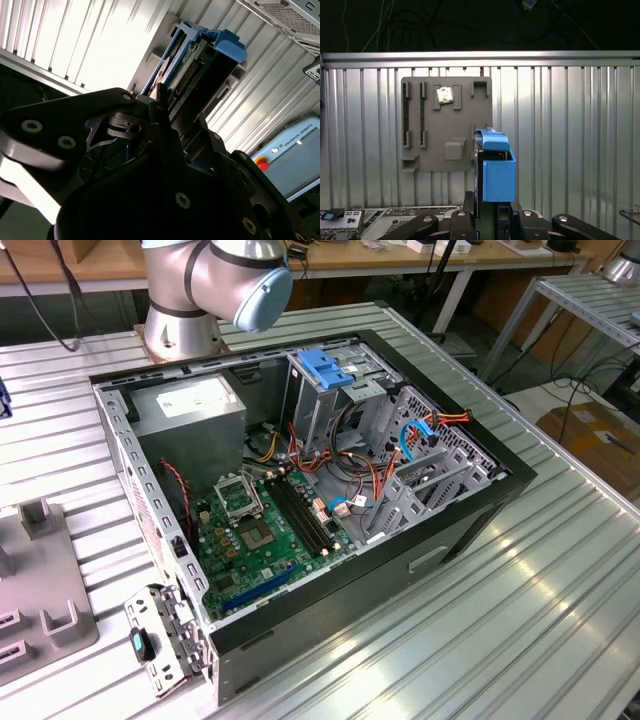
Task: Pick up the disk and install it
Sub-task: 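Pick up the disk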
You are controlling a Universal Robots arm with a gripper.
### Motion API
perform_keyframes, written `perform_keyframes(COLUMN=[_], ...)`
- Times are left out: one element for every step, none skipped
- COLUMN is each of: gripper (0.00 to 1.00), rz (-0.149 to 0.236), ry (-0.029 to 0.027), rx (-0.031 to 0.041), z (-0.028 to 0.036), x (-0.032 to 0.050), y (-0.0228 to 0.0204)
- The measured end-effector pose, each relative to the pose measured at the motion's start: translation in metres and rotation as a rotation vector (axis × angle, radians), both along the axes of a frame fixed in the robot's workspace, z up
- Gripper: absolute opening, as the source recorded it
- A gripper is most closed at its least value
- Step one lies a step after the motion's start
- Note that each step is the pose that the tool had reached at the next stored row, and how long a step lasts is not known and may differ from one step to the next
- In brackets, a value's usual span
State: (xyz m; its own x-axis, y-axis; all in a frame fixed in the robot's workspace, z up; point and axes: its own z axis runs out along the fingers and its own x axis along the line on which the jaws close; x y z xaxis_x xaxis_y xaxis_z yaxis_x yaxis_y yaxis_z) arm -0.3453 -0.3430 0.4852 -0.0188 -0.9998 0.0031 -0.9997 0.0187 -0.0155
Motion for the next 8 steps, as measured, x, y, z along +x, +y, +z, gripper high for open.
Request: perform_keyframes(gripper=[0.35, 0.35, 0.35, 0.35, 0.35, 0.35, 0.35, 0.35], rz=[0.000, 0.000, 0.000, 0.000, 0.000, 0.000, 0.000, 0.000], ry=[-0.0001, -0.0002, -0.0002, -0.0001, -0.0001, -0.0001, -0.0001, -0.0001], rx=[0.0001, 0.0001, 0.0001, 0.0001, 0.0000, 0.0000, 0.0000, 0.0000], z=[-0.0001, -0.0001, -0.0001, 0.0000, 0.0000, 0.0000, 0.0000, 0.0000], x=[0.0018, 0.0030, 0.0041, 0.0053, 0.0068, 0.0078, 0.0091, 0.0102], y=[0.0000, 0.0000, 0.0000, 0.0000, 0.0000, 0.0000, 0.0000, 0.0000])
